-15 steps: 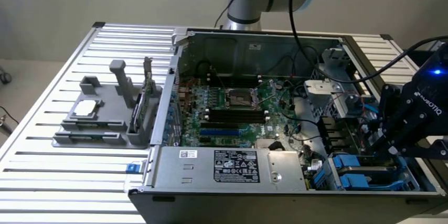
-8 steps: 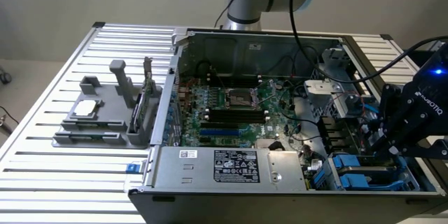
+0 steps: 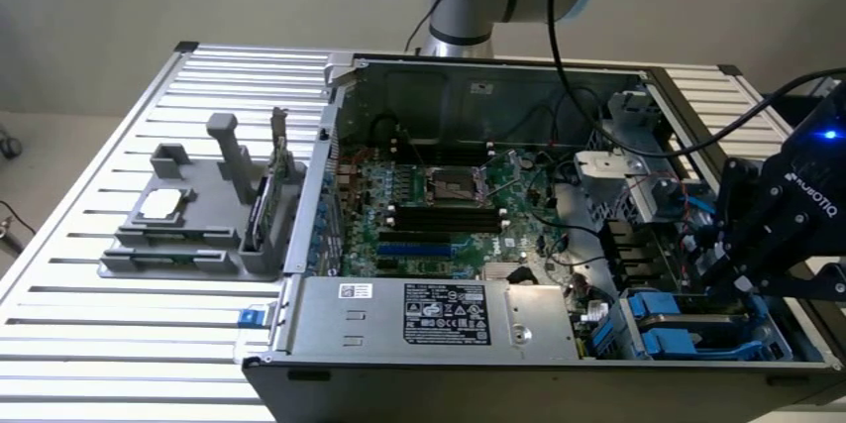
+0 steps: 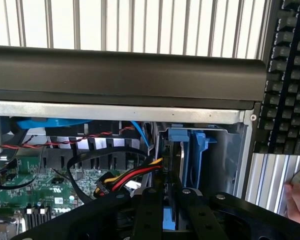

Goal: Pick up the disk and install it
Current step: 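Insert the disk into the insertion slot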

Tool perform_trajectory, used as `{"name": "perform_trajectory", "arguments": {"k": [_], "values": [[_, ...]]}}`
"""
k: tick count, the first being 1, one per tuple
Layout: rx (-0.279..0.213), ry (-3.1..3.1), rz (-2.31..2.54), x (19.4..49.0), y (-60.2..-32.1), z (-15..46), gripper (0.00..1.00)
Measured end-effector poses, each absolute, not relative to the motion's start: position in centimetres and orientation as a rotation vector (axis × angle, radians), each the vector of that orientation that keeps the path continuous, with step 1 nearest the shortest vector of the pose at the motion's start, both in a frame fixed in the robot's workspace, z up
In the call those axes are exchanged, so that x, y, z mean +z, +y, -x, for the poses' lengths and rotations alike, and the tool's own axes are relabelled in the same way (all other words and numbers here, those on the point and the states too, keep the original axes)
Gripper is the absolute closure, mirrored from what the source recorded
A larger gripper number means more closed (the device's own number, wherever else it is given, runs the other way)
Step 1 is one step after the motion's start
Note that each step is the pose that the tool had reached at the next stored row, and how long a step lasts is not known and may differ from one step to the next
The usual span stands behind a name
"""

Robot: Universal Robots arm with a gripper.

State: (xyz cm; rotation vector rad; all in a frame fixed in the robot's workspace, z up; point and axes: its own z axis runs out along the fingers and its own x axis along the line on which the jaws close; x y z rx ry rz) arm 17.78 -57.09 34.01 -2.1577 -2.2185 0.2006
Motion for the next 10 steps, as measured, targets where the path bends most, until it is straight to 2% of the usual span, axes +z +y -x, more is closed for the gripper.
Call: {"name": "perform_trajectory", "arguments": {"k": [10], "values": [[0.203,-2.214,2.159,34.02,-57.2,-17.9,0.83]]}}
